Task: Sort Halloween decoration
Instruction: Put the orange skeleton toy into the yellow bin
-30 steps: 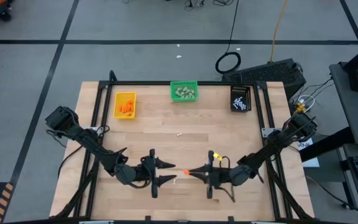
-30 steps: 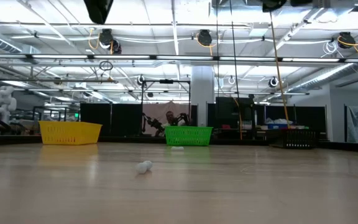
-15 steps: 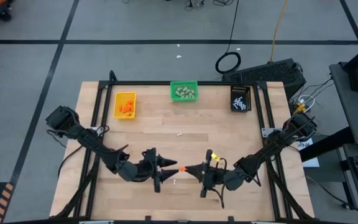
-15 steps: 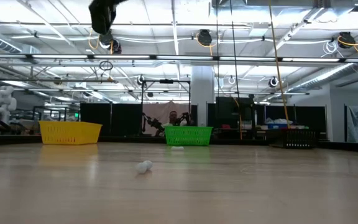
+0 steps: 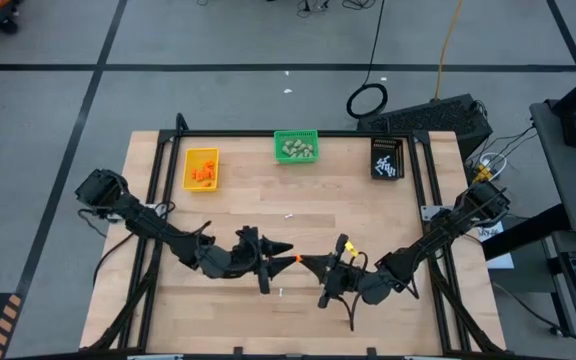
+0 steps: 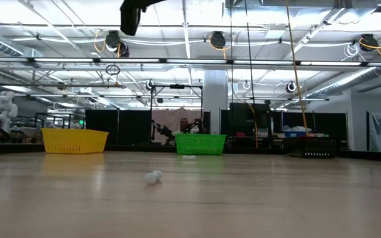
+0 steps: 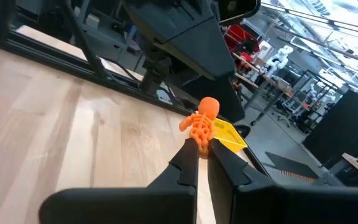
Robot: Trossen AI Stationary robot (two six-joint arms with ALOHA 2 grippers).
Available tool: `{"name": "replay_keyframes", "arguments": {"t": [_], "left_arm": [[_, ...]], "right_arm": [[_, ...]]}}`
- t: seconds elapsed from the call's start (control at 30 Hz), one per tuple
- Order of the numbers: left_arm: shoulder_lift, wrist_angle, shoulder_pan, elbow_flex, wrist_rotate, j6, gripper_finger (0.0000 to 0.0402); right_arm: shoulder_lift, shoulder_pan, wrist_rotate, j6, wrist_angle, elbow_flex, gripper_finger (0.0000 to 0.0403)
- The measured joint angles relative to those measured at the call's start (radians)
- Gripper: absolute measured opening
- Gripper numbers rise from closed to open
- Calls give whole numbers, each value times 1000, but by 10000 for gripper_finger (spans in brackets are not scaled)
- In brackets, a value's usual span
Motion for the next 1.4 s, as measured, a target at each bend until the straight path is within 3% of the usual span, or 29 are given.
{"name": "replay_keyframes", "arguments": {"t": [0.3, 1.27, 1.4], "left_arm": [[0, -73, 7, 11, -11, 0, 193], [14, -97, 64, 12, 26, -27, 193], [14, -97, 64, 12, 26, -27, 176]], "right_arm": [[0, -27, 52, 7, -9, 0, 2], [0, -53, 47, 12, -43, -1, 2], [0, -54, 50, 28, -43, -1, 2]]}}
